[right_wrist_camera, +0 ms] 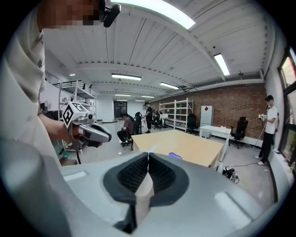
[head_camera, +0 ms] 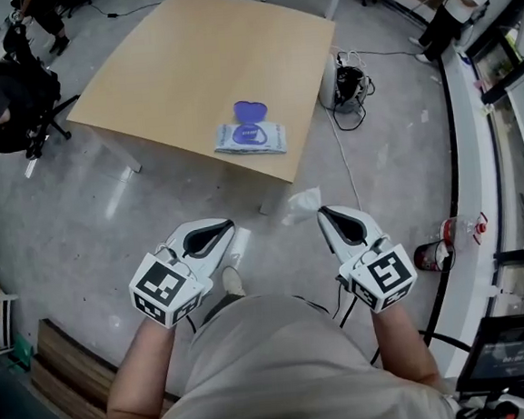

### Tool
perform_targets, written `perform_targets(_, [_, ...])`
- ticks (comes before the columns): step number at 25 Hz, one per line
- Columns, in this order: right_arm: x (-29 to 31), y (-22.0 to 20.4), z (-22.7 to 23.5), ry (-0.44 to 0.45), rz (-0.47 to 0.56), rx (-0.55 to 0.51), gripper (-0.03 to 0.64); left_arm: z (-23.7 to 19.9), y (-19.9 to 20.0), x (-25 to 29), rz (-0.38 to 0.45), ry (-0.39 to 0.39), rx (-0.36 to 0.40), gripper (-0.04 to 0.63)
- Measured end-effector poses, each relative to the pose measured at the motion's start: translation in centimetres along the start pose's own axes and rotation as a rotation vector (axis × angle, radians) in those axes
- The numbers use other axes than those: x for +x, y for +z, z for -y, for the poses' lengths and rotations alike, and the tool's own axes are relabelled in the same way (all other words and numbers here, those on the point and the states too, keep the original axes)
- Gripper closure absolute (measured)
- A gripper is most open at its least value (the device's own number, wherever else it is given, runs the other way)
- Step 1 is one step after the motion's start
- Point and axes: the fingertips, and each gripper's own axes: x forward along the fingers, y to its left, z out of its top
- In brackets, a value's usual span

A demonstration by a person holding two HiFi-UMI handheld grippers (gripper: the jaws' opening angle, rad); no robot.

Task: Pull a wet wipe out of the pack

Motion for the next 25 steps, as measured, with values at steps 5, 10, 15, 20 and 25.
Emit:
perform_targets(5, [-8.1, -3.1, -0.4, 0.052, 0.003, -0.007, 0.611, 9.0, 0.7, 1.3, 0.025, 0.012, -0.012, 0.594])
perform_targets(10, [-15.5, -6.8, -0.1, 0.078, -0.003, 0.006, 0.611, 18.4, -0.3, 2.3, 0.021, 0.027, -0.03, 0.594])
perform_targets(15, [-20.4, -7.9, -2.4, 0.107, 0.021, -0.001, 0.611, 24.9, -1.8, 0.2, -0.01, 0.044, -0.015, 0.594])
perform_targets(20, [-22.8, -7.3, -4.4, 0.096, 0.058, -0.014, 0.611, 27.1, -2.1, -0.9, 0.013, 0.037, -0.008, 0.594])
perform_targets(25, [-25.8, -6.1, -10.0, 0.092, 0.088, -0.019, 0.611, 28.9, -1.8, -5.6, 0.049, 0.031, 0.025, 0.594])
